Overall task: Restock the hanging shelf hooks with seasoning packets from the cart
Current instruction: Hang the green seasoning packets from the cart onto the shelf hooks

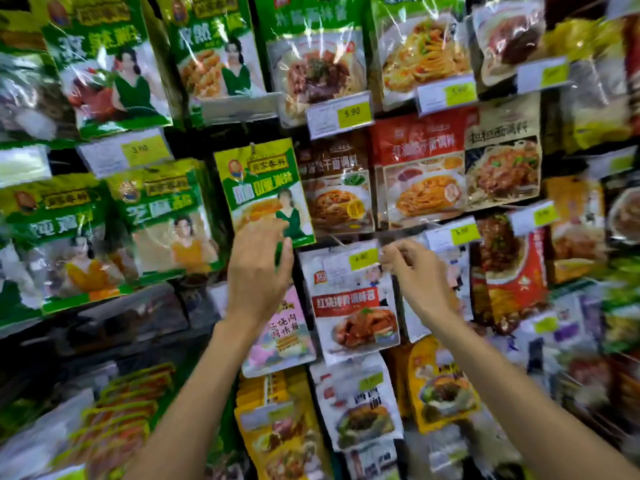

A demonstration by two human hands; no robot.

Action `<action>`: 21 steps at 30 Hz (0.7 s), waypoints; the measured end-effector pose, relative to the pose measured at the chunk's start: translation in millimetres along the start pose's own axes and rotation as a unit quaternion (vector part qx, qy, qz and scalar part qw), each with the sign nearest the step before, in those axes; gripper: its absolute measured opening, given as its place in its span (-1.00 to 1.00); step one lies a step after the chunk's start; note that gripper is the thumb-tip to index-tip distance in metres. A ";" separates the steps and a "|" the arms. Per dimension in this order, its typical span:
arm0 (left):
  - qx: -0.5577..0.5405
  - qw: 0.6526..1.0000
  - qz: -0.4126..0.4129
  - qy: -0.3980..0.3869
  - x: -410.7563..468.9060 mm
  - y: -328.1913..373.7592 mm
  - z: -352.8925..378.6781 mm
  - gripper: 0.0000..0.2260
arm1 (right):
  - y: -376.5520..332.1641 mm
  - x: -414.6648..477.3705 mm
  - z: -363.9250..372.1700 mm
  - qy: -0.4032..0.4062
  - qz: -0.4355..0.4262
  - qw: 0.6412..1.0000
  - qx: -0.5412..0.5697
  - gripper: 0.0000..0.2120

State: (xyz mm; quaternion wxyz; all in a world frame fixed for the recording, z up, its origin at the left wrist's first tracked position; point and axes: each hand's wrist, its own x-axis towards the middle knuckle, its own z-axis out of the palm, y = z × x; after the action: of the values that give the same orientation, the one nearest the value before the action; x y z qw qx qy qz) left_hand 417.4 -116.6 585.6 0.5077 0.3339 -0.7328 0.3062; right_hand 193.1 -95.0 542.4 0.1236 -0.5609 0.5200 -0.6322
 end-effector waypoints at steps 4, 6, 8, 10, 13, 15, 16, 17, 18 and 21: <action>-0.202 0.966 -0.100 -0.124 -62.7 106.4 59.8 -0.73 | 58.1 -69.2 -72.1 0.023 0.076 0.997 -0.015 -0.72; -0.295 0.921 -0.156 -0.202 -93.3 156.8 87.2 -0.71 | 90.8 -103.0 -110.3 0.048 0.128 0.990 -0.039 -0.71; -0.363 0.874 -0.183 -0.266 -120.7 203.4 112.0 -0.71 | 121.1 -138.7 -147.5 0.082 0.186 0.977 -0.061 -0.70; -0.399 0.846 -0.173 -0.307 -145.5 246.2 135.0 -0.77 | 147.5 -175.7 -181.0 0.116 0.238 0.960 -0.088 -0.71; -0.408 0.810 -0.154 -0.392 -184.9 302.3 169.6 -0.79 | 185.3 -230.3 -225.0 0.172 0.289 0.928 -0.156 -0.63; -0.414 0.778 -0.135 -0.454 -210.7 330.7 193.5 -0.83 | 208.1 -263.1 -247.2 0.203 0.336 0.898 -0.199 -0.55; -0.413 0.763 -0.116 -0.483 -221.8 342.9 205.3 -0.80 | 220.3 -279.3 -256.6 0.221 0.364 0.881 -0.207 -0.56; -0.410 0.749 -0.093 -0.512 -234.5 355.1 218.8 -0.75 | 234.2 -296.1 -265.0 0.241 0.395 0.861 -0.209 -0.59; -0.400 0.739 -0.078 -0.536 -244.2 363.0 230.9 -0.69 | 245.7 -310.0 -270.2 0.254 0.425 0.844 -0.204 -0.63; -0.360 0.729 -0.047 -0.580 -268.4 381.0 268.5 -0.72 | 285.4 -349.9 -276.0 0.295 0.507 0.787 -0.191 -0.65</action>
State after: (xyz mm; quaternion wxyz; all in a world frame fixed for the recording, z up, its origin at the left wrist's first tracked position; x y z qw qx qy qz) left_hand 37.8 -55.7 209.4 0.0794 0.2731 -0.9232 -0.2583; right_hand -41.0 184.7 158.9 0.1572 -0.0156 0.8508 -0.5011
